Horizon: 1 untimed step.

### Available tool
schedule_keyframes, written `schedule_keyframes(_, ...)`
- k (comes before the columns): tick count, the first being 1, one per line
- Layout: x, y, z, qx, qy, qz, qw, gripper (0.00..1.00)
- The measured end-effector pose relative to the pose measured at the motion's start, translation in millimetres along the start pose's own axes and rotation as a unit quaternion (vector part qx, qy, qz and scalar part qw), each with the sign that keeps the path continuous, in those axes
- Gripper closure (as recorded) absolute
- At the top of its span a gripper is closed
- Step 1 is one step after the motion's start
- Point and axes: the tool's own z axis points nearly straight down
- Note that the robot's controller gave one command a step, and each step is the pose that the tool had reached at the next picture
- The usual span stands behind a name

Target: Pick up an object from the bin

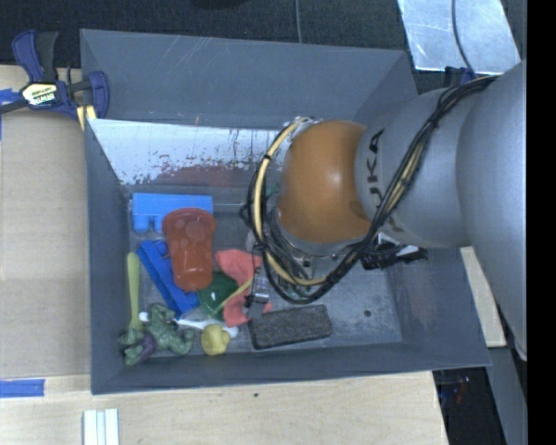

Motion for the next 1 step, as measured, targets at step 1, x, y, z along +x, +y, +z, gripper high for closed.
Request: schedule_keyframes(1, -2.8, -1.3, 47.1, 0.000, -0.0002, -0.008, 1.0000, 0.00)
